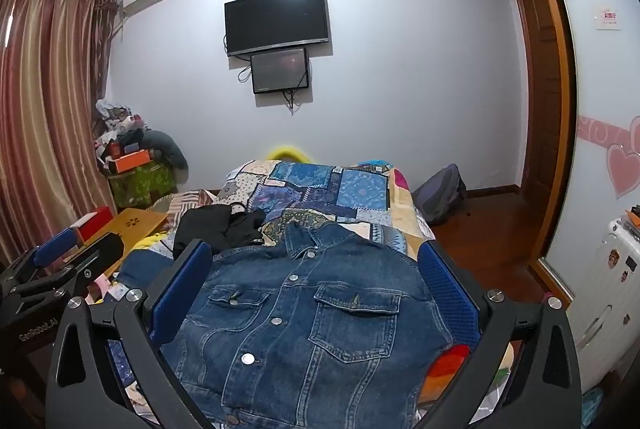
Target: Fold large clothes
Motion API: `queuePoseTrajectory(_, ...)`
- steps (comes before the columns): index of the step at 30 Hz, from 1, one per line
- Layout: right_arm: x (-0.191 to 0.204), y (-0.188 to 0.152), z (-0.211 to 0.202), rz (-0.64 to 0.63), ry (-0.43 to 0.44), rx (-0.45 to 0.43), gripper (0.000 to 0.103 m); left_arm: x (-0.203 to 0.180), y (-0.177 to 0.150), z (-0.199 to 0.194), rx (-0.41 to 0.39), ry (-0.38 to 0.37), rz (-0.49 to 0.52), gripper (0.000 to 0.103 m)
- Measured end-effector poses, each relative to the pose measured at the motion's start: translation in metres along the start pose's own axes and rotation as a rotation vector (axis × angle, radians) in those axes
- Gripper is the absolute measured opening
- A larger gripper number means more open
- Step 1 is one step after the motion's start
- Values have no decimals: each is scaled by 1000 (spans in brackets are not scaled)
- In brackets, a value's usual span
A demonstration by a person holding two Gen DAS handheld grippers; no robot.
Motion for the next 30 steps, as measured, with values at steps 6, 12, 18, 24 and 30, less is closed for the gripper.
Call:
queuePoseTrajectory(6, 1, 0, 0, 0, 0, 0, 102, 2, -4, 0, -2, -2, 0, 103)
queuePoseTrajectory(12, 1, 0, 1, 0, -1, 1, 102, 2, -6, 0, 0, -2, 1, 103)
queuePoseTrajectory(18, 2, -4, 1, 2, 0, 4, 102, 3, -5, 0, -2, 1, 2, 103)
queuePoseTrajectory(24, 1, -4, 1, 3, 1, 5, 102, 3, -10, 1, 5, -1, 3, 103)
queuePoseTrajectory(30, 1, -4, 1, 2, 0, 6, 102, 2, -10, 0, 6, -2, 4, 103)
Point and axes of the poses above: each gripper's, at about its wrist camera, not at the fingertips, and z roughly the way its jaws point, x to its left, y to its top, the point moved 5 cm from there along z, roughly the way its jaws point, and after that the axes turned 12 degrees about z, right-handed, at the moved point
